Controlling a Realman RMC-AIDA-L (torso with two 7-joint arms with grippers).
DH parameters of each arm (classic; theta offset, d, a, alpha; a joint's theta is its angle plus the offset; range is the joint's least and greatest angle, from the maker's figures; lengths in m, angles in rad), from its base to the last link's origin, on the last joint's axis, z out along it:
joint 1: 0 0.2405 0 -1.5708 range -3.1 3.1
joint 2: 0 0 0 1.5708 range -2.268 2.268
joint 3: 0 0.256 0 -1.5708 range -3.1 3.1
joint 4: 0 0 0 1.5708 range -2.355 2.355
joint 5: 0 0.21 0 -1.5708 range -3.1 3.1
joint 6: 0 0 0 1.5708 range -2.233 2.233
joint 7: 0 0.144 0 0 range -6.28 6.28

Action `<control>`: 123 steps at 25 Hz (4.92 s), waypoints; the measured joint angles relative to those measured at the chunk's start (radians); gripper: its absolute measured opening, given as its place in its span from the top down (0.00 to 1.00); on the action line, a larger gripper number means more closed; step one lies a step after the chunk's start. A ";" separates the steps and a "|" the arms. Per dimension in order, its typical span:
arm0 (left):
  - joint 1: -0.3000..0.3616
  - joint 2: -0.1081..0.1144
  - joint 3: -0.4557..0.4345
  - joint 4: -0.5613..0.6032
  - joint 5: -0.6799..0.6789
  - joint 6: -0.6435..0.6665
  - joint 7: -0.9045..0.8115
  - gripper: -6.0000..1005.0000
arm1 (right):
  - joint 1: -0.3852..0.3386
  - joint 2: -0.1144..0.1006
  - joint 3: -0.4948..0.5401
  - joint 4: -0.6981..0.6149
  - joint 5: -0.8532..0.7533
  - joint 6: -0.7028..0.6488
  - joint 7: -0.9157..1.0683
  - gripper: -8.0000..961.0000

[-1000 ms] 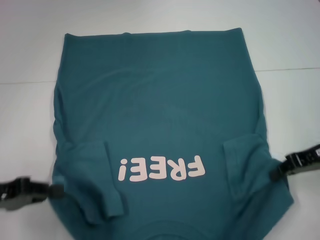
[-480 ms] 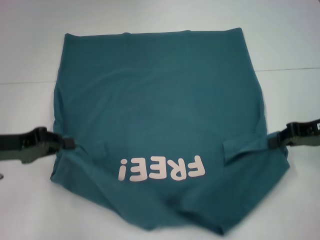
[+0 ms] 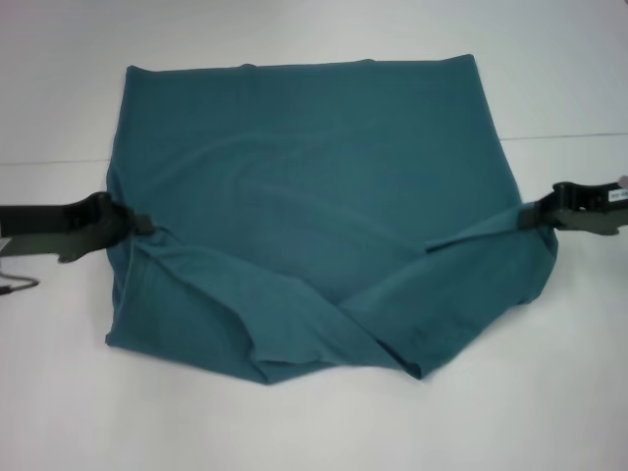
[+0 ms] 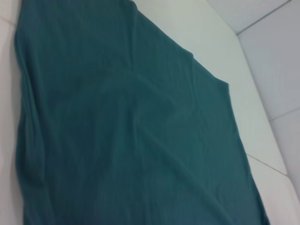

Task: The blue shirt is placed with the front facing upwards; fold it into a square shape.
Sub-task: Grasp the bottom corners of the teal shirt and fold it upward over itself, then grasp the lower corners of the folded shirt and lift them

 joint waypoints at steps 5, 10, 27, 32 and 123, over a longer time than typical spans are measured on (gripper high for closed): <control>-0.037 -0.005 0.029 -0.040 -0.003 -0.119 -0.001 0.97 | 0.015 0.017 0.000 0.019 0.001 0.093 0.003 0.88; -0.066 -0.003 0.032 -0.055 -0.004 -0.200 0.001 0.97 | 0.022 0.021 0.001 0.051 0.012 0.184 0.008 0.88; -0.109 -0.034 0.158 -0.061 -0.005 -0.465 0.159 0.97 | 0.073 0.038 -0.183 0.117 0.010 0.466 -0.004 0.86; -0.117 -0.040 0.159 -0.060 -0.016 -0.520 0.193 0.97 | 0.078 0.037 -0.206 0.112 0.008 0.541 -0.006 0.86; -0.102 -0.108 0.281 0.002 -0.018 -0.766 0.169 0.46 | 0.119 0.033 -0.287 0.139 0.085 0.672 -0.107 0.28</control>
